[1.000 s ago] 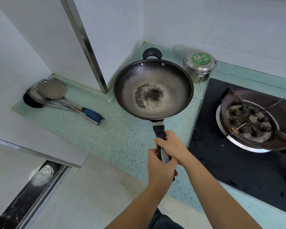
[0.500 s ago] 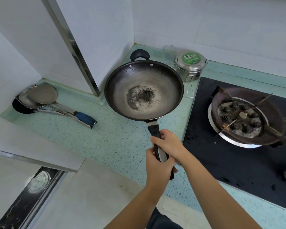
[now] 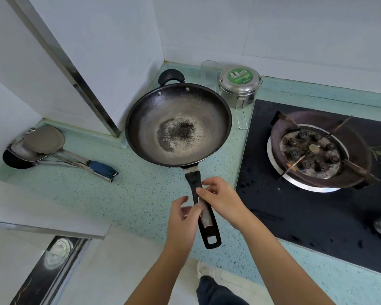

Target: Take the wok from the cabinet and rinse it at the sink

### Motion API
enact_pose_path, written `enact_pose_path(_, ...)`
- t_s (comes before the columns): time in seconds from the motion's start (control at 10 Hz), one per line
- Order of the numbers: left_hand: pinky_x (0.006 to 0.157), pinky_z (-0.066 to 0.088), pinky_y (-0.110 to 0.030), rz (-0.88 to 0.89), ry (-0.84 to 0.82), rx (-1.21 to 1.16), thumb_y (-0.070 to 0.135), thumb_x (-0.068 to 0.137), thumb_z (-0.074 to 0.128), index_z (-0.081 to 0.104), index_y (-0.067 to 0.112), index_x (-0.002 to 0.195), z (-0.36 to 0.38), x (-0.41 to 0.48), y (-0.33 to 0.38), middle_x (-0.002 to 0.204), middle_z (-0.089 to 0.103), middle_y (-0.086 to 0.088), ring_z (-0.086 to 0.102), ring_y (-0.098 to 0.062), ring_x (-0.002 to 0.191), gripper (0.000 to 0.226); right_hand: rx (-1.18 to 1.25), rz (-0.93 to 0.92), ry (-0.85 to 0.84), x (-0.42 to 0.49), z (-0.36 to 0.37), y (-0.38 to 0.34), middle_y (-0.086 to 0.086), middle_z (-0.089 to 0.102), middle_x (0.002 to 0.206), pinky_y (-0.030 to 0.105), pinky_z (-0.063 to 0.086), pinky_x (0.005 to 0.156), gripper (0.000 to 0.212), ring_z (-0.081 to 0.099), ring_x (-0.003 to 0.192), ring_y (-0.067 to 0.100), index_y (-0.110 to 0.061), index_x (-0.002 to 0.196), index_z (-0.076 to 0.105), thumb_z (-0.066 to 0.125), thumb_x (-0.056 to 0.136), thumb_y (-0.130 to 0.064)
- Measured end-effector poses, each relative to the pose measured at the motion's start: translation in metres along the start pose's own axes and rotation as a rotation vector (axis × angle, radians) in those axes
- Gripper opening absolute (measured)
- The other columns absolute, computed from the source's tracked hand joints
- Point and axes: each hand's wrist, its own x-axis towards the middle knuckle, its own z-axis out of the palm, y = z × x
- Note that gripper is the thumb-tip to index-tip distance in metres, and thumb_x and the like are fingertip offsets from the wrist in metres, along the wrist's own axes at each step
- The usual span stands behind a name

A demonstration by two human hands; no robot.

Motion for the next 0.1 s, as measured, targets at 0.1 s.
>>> enact_pose_path(0.1,0.072,0.042,-0.021,0.148,0.081,0.134,0.019,0.090,0.056,0.044,0.019,0.123,-0.0058,0.0076,0.0091,0.102,0.056,0.002,0.055,-0.007,0.093,0.036,0.029,-0.013,0.038,-0.0031,-0.0064,0.0003,-0.001,0.061,0.093,0.022,0.047,0.069,0.030,0.059,0.074,0.008,-0.016,0.115,0.052,0.056,0.090,-0.032)
